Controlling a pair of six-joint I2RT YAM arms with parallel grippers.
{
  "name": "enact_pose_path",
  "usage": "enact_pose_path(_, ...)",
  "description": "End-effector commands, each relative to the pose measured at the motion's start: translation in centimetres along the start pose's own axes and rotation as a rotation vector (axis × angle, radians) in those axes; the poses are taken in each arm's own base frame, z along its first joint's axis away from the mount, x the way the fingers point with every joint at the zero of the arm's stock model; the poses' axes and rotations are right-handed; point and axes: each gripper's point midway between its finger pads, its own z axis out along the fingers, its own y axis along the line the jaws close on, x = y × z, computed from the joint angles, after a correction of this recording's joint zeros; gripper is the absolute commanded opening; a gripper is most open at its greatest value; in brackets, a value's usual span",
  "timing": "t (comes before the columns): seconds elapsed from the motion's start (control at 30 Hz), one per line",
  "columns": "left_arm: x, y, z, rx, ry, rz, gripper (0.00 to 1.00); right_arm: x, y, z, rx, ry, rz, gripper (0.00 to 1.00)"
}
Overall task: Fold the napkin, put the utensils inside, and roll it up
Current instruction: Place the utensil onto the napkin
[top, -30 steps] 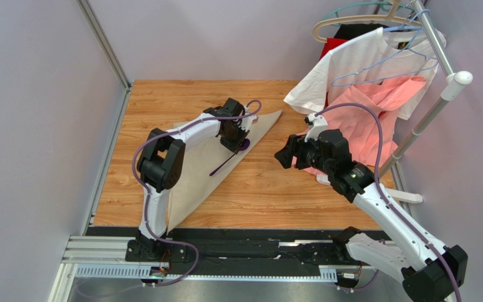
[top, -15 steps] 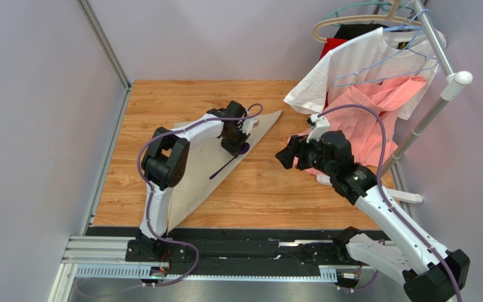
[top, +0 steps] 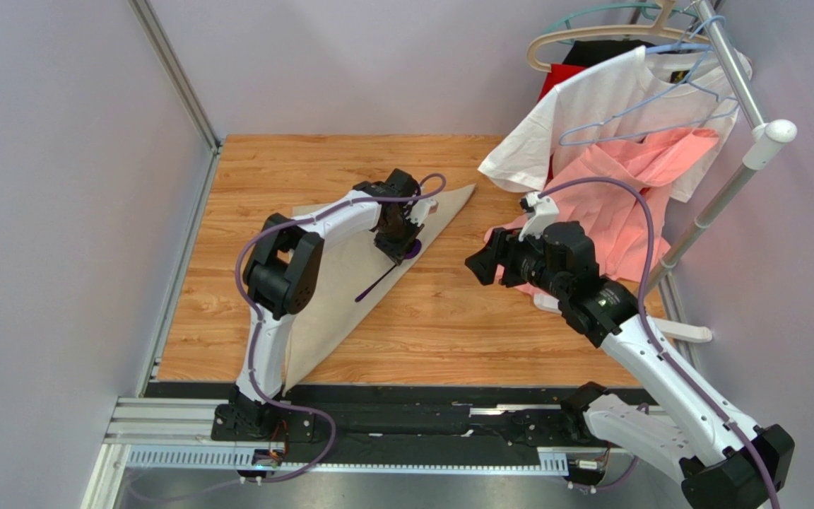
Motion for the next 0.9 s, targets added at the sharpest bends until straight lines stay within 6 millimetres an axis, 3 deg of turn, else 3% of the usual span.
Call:
enact_pose_path(0.0, -0.3, 0.2, -0.2, -0.027, 0.008, -0.013, 0.00, -0.9, 0.3, -0.4, -0.005, -0.039, 0.002, 0.70)
enact_pose_path(0.83, -0.6, 0.5, -0.9, -0.051, -0.018, -0.039, 0.00, -0.6, 0.2, -0.3, -0.003, -0.026, 0.005, 0.70)
enact_pose_path(0.87, -0.9, 0.6, -1.4, -0.057, -0.030, -0.036, 0.07, -0.6, 0.2, -0.4, -0.005, -0.027, 0.001, 0.70)
